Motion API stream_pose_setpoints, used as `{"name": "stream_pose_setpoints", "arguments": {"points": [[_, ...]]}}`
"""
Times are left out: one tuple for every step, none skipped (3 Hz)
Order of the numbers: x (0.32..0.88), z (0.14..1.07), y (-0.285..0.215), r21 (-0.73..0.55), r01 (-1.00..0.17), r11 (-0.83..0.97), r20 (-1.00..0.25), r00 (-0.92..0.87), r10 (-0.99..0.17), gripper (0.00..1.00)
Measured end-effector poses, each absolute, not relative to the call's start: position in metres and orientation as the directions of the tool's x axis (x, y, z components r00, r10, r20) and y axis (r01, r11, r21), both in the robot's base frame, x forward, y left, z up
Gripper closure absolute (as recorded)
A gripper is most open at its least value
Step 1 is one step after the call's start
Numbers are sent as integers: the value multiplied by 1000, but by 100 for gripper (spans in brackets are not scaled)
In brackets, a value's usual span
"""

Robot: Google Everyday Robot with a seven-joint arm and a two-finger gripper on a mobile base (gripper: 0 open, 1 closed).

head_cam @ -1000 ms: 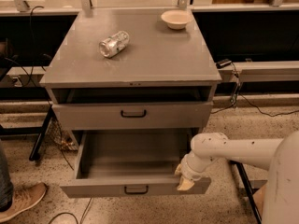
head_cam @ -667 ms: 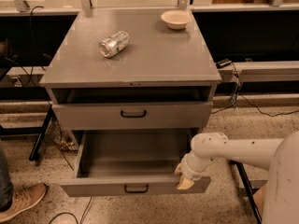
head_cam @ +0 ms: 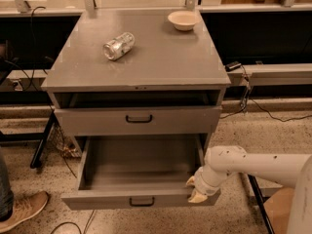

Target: Open middle drawer

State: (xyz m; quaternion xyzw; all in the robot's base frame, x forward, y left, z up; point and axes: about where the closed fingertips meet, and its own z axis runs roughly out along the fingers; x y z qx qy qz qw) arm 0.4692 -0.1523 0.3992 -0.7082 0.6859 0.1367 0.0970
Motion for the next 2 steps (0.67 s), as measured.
{"name": "stream_pose_setpoints", "arguments": {"points": [[468,398,-151,53,-998,-42,-327,23,-945,81],[467,397,-151,56,-997,-44,-328,23,-944,57]]}}
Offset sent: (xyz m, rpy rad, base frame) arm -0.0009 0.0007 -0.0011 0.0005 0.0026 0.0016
